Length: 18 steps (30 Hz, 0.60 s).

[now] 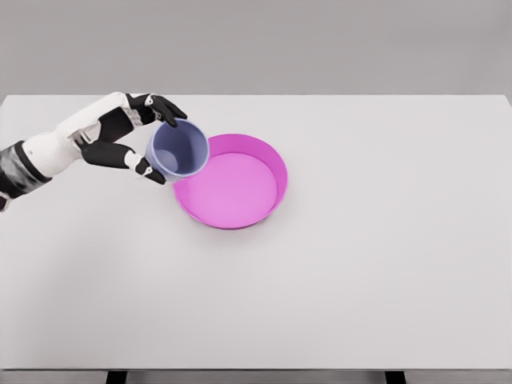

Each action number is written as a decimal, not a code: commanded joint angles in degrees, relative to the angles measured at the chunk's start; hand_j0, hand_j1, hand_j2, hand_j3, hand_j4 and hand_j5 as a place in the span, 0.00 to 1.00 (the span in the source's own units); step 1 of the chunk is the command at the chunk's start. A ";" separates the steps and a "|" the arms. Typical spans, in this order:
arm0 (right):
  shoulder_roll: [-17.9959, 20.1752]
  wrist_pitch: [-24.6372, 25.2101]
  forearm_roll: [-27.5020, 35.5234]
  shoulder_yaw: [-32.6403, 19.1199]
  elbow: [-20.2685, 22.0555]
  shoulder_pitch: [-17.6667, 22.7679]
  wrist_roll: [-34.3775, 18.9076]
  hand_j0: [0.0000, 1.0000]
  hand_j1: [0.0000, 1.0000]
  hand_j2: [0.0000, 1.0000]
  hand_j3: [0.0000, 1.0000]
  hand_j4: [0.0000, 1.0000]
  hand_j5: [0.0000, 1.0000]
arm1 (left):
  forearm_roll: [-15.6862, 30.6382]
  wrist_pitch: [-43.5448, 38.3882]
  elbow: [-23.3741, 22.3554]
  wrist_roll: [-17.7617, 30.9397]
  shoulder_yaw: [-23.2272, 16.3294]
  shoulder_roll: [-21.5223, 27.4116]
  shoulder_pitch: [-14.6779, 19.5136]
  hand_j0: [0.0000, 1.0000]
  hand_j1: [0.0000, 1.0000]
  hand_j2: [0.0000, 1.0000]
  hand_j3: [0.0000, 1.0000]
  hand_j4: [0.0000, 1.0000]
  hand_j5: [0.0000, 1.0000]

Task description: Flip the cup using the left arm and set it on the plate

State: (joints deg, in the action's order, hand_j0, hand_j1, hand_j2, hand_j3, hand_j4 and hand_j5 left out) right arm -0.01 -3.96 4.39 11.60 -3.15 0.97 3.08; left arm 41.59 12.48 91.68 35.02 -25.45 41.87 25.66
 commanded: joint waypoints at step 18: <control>0.01 0.00 0.00 0.00 -0.01 -0.09 -0.01 1.00 1.00 1.00 1.00 1.00 1.00 | 4.55 0.00 -11.79 -0.02 -1.01 -21.92 -0.26 0.49 0.49 0.49 0.49 0.49 0.49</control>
State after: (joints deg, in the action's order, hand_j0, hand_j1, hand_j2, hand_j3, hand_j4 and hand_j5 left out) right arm -0.01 -3.97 4.39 11.60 -3.15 0.97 3.08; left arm 45.63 12.43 82.24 35.01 -26.47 20.91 25.31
